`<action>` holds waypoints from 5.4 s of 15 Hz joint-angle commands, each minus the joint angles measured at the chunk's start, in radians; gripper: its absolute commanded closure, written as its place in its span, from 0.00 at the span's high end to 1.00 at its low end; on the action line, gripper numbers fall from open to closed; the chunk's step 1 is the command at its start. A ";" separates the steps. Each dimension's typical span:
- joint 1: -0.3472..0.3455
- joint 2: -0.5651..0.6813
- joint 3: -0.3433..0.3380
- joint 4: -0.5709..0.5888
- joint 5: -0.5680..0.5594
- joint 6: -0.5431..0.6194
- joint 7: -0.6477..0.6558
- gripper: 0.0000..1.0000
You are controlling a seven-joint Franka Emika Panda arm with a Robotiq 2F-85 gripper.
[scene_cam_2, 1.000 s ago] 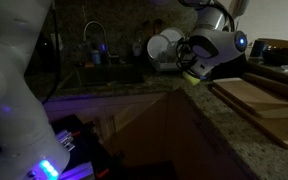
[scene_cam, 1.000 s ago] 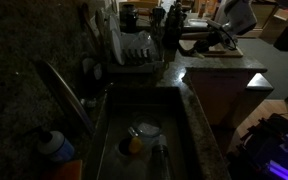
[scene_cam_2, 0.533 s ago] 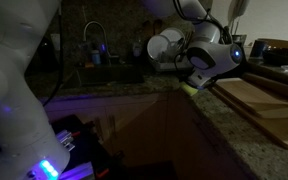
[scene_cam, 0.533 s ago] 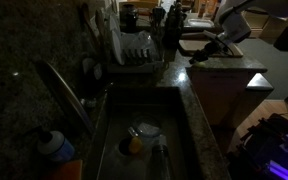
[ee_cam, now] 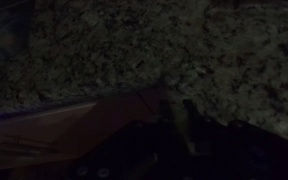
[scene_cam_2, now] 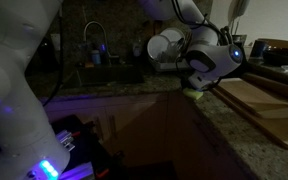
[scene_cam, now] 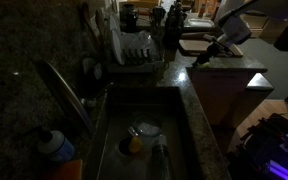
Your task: Take the sponge and wipe the counter
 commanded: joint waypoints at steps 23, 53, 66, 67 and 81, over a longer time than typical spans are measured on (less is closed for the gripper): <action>-0.034 -0.044 -0.048 -0.229 0.176 0.242 -0.073 0.05; -0.223 -0.094 -0.149 -0.341 0.628 0.247 -0.732 0.05; -0.278 -0.032 -0.188 -0.222 0.249 0.030 -0.533 0.05; -0.254 -0.047 -0.191 -0.218 0.219 0.070 -0.504 0.05; -0.101 -0.108 0.028 -0.122 0.151 0.037 -0.400 0.05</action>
